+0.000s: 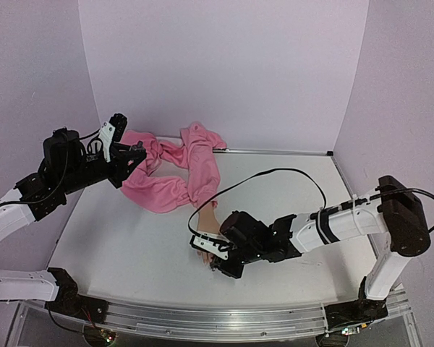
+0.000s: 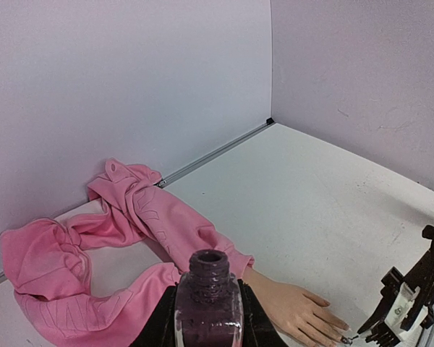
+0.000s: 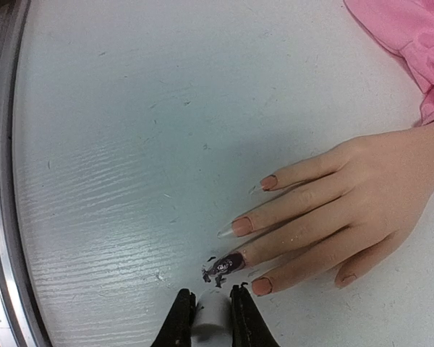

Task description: Paint the nails

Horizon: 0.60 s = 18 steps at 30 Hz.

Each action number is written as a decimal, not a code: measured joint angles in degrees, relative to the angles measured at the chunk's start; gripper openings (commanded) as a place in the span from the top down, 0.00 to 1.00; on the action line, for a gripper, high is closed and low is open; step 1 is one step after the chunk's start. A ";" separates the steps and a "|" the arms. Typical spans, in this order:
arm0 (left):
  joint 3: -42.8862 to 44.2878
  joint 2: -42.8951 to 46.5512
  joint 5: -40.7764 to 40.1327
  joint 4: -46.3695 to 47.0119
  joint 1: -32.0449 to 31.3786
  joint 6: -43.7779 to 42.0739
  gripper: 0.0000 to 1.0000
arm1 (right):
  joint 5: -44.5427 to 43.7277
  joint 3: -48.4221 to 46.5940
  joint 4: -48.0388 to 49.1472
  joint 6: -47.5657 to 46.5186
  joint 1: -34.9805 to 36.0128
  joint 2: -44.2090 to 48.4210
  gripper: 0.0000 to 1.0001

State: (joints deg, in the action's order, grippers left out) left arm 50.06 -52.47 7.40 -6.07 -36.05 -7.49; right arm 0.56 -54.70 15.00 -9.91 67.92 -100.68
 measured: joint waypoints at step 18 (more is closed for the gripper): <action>0.00 0.00 0.00 -0.02 0.00 0.00 1.00 | -1.22 -0.72 1.07 -0.79 0.00 -0.48 1.00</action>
State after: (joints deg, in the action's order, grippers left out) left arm 50.06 -52.47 7.40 -6.09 -36.05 -7.49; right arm -0.67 -55.42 16.08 -10.70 67.92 -101.16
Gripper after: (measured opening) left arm 0.218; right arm 0.145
